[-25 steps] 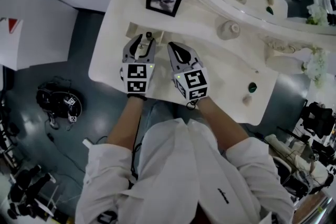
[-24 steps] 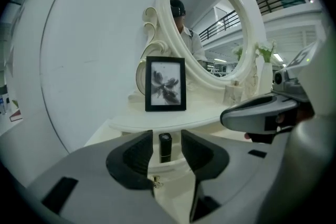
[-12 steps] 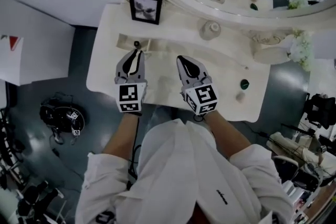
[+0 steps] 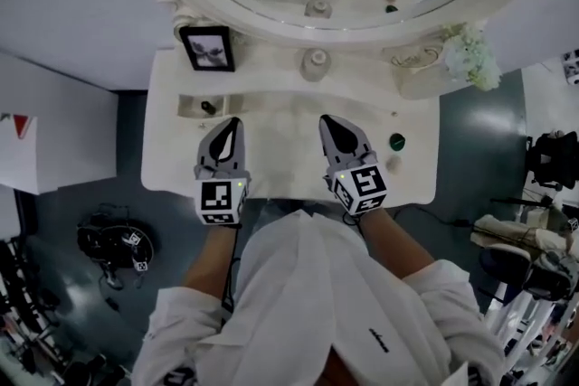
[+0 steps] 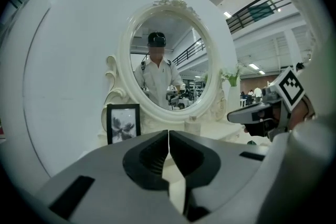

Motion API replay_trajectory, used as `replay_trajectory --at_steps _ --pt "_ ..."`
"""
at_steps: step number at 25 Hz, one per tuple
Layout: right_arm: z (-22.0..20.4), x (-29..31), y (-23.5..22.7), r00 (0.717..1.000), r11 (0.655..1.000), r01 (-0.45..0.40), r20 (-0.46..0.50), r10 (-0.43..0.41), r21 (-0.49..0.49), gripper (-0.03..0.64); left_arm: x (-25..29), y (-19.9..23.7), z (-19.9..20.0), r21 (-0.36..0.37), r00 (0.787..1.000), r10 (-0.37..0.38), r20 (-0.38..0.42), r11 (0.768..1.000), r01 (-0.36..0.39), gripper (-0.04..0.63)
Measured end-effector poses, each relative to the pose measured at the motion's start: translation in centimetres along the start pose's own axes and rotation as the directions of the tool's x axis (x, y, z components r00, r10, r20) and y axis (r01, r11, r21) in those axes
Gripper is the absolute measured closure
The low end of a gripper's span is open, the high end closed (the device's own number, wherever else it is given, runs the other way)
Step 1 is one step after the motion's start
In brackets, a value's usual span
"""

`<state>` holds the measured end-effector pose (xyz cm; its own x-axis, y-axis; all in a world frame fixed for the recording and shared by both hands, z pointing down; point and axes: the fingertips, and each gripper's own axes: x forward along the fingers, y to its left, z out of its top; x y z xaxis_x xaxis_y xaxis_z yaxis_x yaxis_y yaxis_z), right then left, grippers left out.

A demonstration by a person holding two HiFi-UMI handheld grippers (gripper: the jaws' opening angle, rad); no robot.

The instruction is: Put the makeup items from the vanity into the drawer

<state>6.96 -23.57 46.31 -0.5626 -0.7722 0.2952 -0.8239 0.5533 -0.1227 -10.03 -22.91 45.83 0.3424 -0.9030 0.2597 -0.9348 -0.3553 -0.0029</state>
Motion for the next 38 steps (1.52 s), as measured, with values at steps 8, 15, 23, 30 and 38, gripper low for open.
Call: replay_trajectory --at_steps 8,15,23,30,38 --pt "1.7 -5.8 -4.4 0.991 0.992 0.119 0.057 -0.121 0.031 0.599 1.2 -4.7 3.2 0.017 0.995 -0.086 0.050 0.996 0.086 0.563" --pt "2.5 -10.7 -7.5 0.969 0.972 0.225 0.087 -0.230 0.065 0.599 1.3 -7.7 5.0 0.021 0.988 -0.135 0.077 0.991 0.134 0.563" --pt "2.9 -13.9 -9.2 0.953 0.958 0.276 0.110 -0.283 0.076 0.599 0.7 -9.2 5.6 0.040 0.985 -0.152 0.087 0.988 0.149 0.563" --pt "3.5 -15.2 -10.5 0.941 0.949 0.307 0.127 -0.315 0.076 0.599 0.7 -8.9 6.3 0.054 0.985 -0.146 0.096 0.988 0.142 0.563" --pt "3.9 -14.9 -10.3 0.946 0.954 0.290 0.131 -0.297 0.068 0.600 1.0 -8.6 6.7 0.035 0.985 -0.136 0.106 0.991 0.133 0.563"
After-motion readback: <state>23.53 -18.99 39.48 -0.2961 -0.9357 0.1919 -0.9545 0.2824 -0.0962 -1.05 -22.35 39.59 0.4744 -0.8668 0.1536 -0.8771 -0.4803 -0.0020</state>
